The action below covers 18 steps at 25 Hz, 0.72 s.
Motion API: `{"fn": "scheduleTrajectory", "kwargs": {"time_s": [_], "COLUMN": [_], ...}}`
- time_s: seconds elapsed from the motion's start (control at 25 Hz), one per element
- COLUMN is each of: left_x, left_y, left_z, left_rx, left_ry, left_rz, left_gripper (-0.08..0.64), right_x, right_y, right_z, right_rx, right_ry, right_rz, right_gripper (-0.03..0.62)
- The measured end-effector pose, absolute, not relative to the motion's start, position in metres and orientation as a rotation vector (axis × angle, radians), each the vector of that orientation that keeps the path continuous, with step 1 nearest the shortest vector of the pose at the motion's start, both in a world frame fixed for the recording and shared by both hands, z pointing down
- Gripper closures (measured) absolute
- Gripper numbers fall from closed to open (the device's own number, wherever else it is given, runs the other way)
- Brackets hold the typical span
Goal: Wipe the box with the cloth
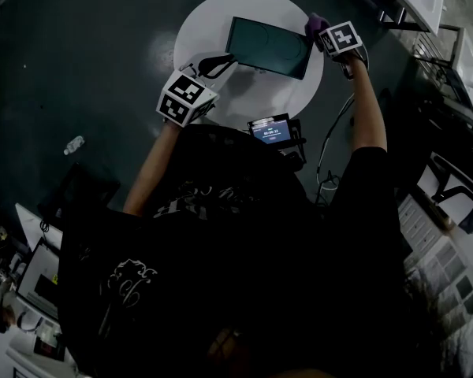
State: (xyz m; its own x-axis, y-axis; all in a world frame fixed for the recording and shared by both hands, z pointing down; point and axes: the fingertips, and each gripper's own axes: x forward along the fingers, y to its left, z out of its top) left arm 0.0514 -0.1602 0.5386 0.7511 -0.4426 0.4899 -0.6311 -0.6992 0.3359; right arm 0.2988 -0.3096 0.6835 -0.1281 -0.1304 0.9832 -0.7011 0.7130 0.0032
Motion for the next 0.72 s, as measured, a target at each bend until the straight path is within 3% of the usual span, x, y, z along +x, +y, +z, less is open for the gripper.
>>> {"fn": "scheduleTrajectory", "kwargs": {"time_s": [0.72], "left_x": [-0.017], "left_y": [-0.172], "left_z": [0.542], "left_rx": [2.380], "left_ry": [-0.917], "left_rz": [0.474], "left_gripper": [0.522], "right_x": [0.170], "right_y": [-0.325], "right_z": [0.691], "right_rx": [0.450], "right_ry": [-1.675], "right_rz": [0.552], "right_gripper": [0.477]}}
